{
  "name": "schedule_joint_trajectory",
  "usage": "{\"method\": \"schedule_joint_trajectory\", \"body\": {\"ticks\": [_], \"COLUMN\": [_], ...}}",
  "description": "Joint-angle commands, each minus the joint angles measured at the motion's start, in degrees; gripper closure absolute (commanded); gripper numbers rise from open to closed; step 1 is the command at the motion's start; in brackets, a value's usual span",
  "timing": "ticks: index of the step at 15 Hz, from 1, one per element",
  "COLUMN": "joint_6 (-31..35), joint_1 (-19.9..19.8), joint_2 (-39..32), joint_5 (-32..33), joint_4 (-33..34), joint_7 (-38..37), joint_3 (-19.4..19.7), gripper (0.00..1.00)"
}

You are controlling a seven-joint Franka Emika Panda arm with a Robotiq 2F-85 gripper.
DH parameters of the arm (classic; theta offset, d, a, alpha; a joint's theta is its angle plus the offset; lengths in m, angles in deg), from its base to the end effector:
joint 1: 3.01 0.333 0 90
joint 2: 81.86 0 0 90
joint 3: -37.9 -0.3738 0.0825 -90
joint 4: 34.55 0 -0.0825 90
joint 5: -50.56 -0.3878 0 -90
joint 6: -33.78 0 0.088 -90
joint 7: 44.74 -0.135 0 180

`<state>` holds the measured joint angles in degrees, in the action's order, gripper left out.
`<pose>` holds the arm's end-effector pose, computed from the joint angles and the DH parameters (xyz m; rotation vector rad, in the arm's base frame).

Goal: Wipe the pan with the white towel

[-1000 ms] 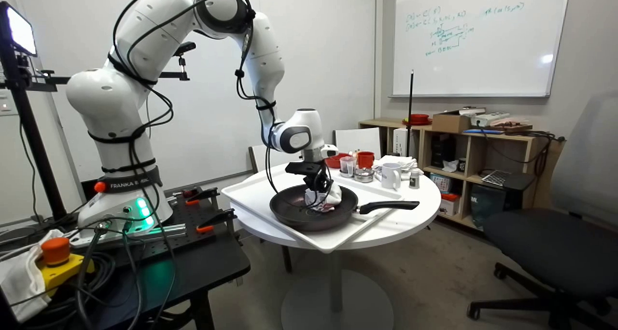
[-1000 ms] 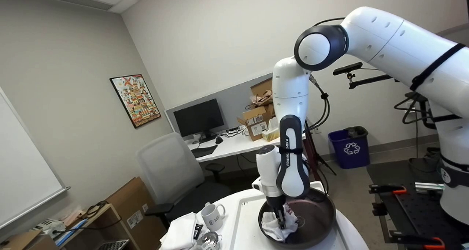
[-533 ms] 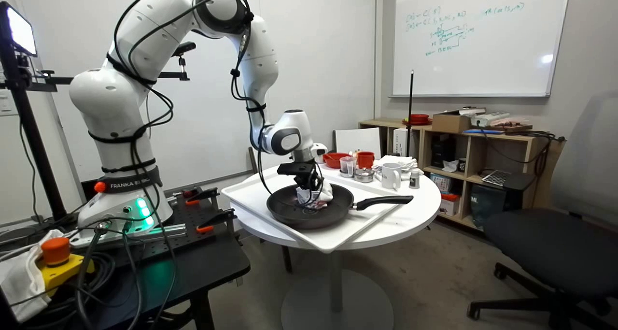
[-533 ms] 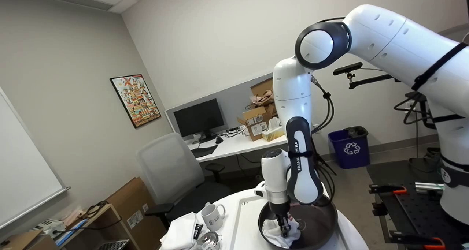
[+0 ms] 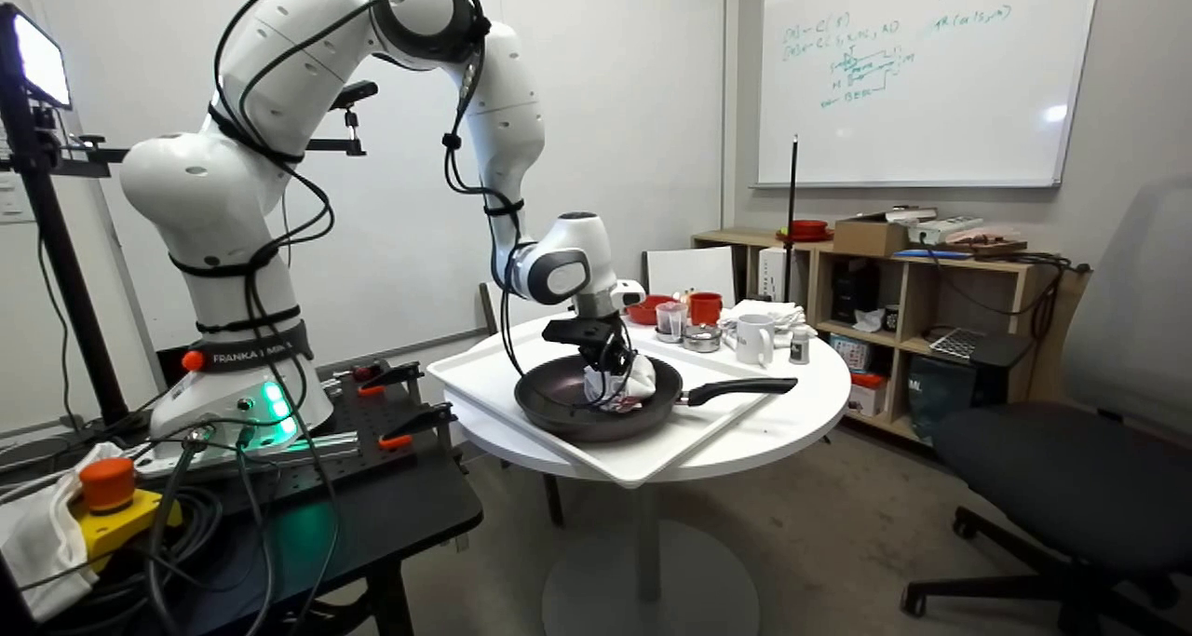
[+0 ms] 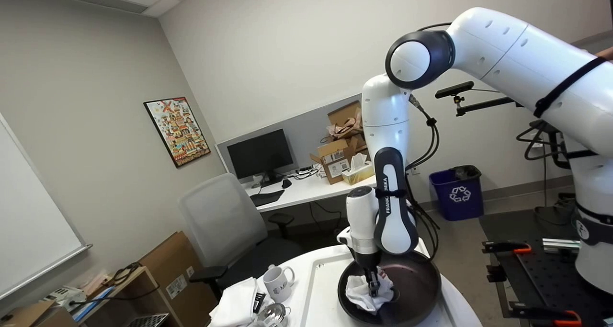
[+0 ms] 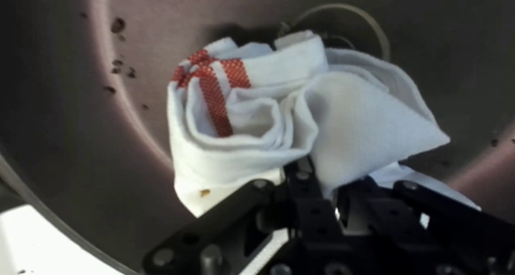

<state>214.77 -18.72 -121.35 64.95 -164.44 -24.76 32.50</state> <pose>0.5610 -0.0768 0.0910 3.0435 0.6055 0.3318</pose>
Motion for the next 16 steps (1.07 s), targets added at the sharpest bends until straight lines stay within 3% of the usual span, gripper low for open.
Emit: {"method": "schedule_joint_trajectory", "body": {"ticks": [1, 5, 8, 11, 16], "joint_6": [-1.1, -1.0, 0.0, 0.9, 4.1], "joint_1": [-10.0, -17.5, -17.8, -14.8, -0.6], "joint_2": [-2.4, -3.0, -3.4, -3.9, -5.0], "joint_5": [0.0, -0.1, 0.3, 0.8, 2.3], "joint_4": [2.0, 2.6, 2.1, 1.4, 0.0], "joint_7": [2.6, 4.0, 3.9, 3.5, 1.7], "joint_3": [-3.0, -4.9, -4.6, -3.3, 5.5], "gripper": [0.97, 0.97, 0.97, 0.97, 0.97]}}
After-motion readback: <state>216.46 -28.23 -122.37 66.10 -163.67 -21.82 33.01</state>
